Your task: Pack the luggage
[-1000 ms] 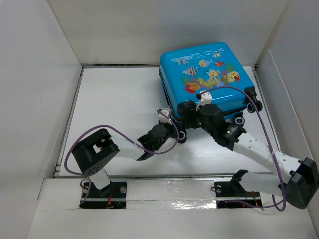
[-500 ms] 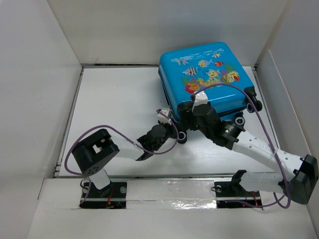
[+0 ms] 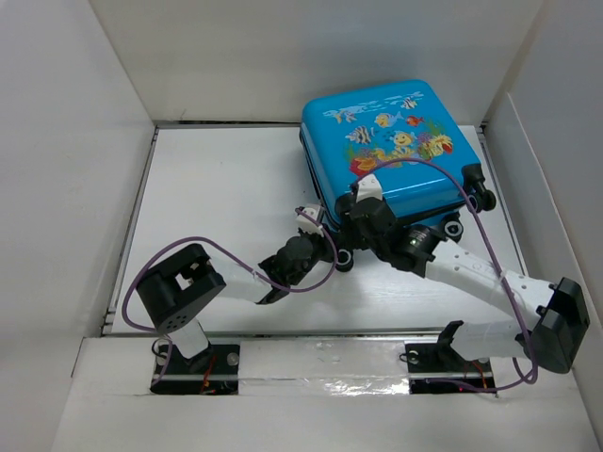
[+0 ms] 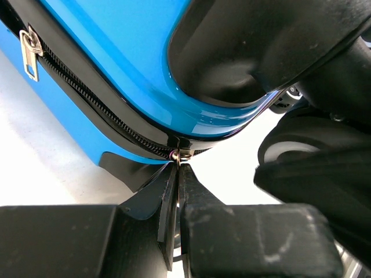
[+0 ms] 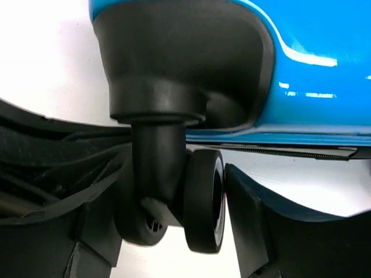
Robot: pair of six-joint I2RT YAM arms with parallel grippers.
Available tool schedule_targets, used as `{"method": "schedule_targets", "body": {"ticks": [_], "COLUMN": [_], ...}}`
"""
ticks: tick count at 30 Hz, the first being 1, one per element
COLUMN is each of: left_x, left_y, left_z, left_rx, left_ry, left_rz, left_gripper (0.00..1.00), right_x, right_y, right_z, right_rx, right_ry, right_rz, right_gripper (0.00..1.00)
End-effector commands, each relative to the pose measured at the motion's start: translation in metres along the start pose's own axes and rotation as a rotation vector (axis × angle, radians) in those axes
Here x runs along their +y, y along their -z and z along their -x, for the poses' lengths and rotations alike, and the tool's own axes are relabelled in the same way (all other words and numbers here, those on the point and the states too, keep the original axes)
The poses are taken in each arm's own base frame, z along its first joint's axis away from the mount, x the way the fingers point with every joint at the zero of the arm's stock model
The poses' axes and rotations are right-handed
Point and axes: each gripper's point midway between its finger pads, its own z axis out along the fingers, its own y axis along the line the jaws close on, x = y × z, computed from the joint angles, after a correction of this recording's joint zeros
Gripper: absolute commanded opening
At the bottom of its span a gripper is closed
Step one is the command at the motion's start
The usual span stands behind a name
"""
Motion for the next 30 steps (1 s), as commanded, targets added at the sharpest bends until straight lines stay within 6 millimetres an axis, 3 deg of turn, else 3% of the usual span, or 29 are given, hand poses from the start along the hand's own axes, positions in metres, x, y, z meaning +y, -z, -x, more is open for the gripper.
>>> {"method": "schedule_targets", "body": {"ticks": [1, 4, 5, 10, 21, 25, 28, 30], "left_x": [-0.001, 0.000, 0.001, 0.017, 0.091, 0.125, 0.136, 0.144], "left_y": [0.001, 0.001, 0.001, 0.006, 0.028, 0.022, 0.011, 0.000], "left_z": [0.044, 0.044, 0.044, 0.043, 0.042, 0.056, 0.070, 0.089], "left_rx": [-0.147, -0.149, -0.148, -0.137, -0.098, -0.109, -0.127, -0.162], "left_ry": [0.042, 0.037, 0.032, -0.016, -0.152, -0.158, -0.146, -0.124], "left_rz": [-0.003, 0.000, 0.003, 0.080, 0.355, 0.435, 0.436, 0.439], "left_gripper": [0.00, 0.00, 0.00, 0.00, 0.00, 0.00, 0.00, 0.00], "right_x": [-0.012, -0.012, -0.011, -0.014, -0.025, -0.022, -0.016, -0.010], "right_y": [0.002, -0.003, -0.004, 0.001, 0.011, 0.014, 0.012, 0.009], "right_z": [0.017, 0.017, 0.017, 0.014, -0.004, -0.006, -0.009, -0.016], "right_rx": [-0.023, -0.017, -0.017, -0.020, 0.021, 0.015, 0.027, 0.051], "right_ry": [0.021, 0.041, 0.048, 0.059, 0.108, 0.100, 0.103, 0.108], "right_rz": [-0.079, -0.090, -0.085, -0.093, -0.088, -0.061, -0.029, -0.001], "right_gripper": [0.64, 0.39, 0.25, 0.02, 0.00, 0.00, 0.00, 0.00]}}
